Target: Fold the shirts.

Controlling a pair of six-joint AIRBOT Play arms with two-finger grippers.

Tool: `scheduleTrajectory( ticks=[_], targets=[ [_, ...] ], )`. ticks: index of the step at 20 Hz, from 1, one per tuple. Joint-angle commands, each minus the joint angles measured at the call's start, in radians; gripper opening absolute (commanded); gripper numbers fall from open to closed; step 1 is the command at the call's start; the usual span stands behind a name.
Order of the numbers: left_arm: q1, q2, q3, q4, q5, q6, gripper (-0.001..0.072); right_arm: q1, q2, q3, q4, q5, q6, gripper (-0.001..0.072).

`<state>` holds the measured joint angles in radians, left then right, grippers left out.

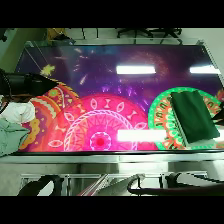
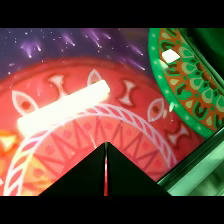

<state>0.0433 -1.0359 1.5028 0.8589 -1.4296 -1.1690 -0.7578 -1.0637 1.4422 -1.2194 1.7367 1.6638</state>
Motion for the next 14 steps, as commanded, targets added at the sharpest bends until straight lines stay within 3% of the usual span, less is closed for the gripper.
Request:
scheduleTrajectory(
  ticks=[1,2,3,6,11,14],
  targets=[
    [0.0,0.002,0.0,0.0,0.013,-0.003,0.0015,0.03,0.025,0.026,0.274,-0.166,-0.063,0.0079],
    [0.0,0.003,0.0,0.0,0.007,-0.004,0.0015,0.071,0.04,0.024,0.29,-0.202,-0.077,0.0071],
    [-0.002,0.006,-0.001,0.001,-0.007,-0.016,0.0015,0.135,0.062,0.016,0.287,-0.232,-0.097,0.0019],
    [-0.054,0.087,-0.122,0.003,0.032,-0.046,0.0014,0.402,0.171,-0.119,0.217,-0.323,-0.112,0.0019],
    [-0.276,0.294,-0.527,0.009,0.153,-0.126,0.0015,0.879,0.402,-0.562,0.164,-0.579,-0.077,0.0019],
    [-0.402,0.37,-0.693,0.011,0.244,-0.181,0.0015,0.988,0.429,-0.679,0.165,-0.624,-0.078,0.0019]
  ],
)
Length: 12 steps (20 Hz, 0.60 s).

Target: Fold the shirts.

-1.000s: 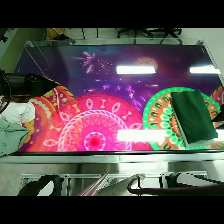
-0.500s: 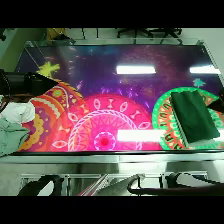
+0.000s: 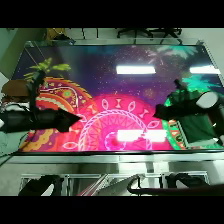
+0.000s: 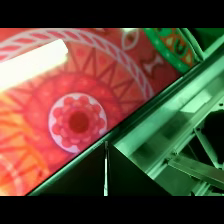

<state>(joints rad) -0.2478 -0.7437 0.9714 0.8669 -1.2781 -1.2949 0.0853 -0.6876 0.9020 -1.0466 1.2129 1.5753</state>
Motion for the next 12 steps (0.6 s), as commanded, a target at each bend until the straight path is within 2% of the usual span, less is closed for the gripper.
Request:
scheduleTrajectory(
  ticks=[1,4,12],
  targets=[
    [-0.142,0.097,-0.197,0.004,0.115,-0.061,0.0015,0.159,0.051,-0.156,-0.006,-0.098,0.01,0.0019],
    [-0.182,0.13,-0.251,0.003,0.137,-0.062,0.0016,0.166,0.05,-0.178,0.016,-0.09,0.011,0.0019],
    [-0.184,0.195,-0.293,0.003,0.148,-0.086,0.0016,0.166,0.051,-0.178,0.022,-0.08,0.01,0.0019]
  ],
)
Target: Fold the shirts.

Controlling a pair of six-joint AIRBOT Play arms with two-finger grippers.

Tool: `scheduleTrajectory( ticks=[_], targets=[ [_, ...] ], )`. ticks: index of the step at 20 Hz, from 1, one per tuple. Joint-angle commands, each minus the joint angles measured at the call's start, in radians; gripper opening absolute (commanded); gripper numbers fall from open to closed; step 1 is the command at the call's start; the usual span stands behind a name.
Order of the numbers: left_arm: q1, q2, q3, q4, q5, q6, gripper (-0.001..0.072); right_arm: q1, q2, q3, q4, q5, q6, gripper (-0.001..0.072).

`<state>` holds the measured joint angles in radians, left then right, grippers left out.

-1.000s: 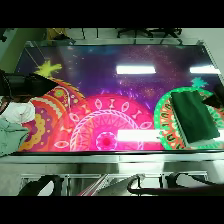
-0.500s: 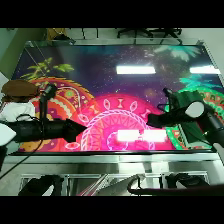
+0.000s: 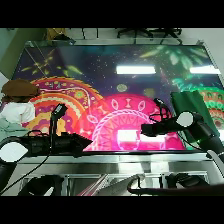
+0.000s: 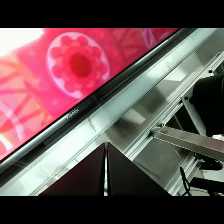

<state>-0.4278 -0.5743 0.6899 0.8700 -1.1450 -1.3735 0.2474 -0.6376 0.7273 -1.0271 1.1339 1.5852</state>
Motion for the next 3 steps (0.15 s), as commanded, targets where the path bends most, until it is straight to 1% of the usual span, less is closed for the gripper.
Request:
scheduleTrajectory(
  ticks=[1,3],
  targets=[
    [-0.004,0.036,-0.012,0.0,0.028,-0.008,0.0016,0.003,0.001,-0.003,0.002,-0.001,0.0,0.0019],
    [-0.004,0.049,-0.012,0.0,0.043,-0.008,0.0016,0.003,0.001,-0.003,0.003,-0.001,0.0,0.0018]
  ],
)
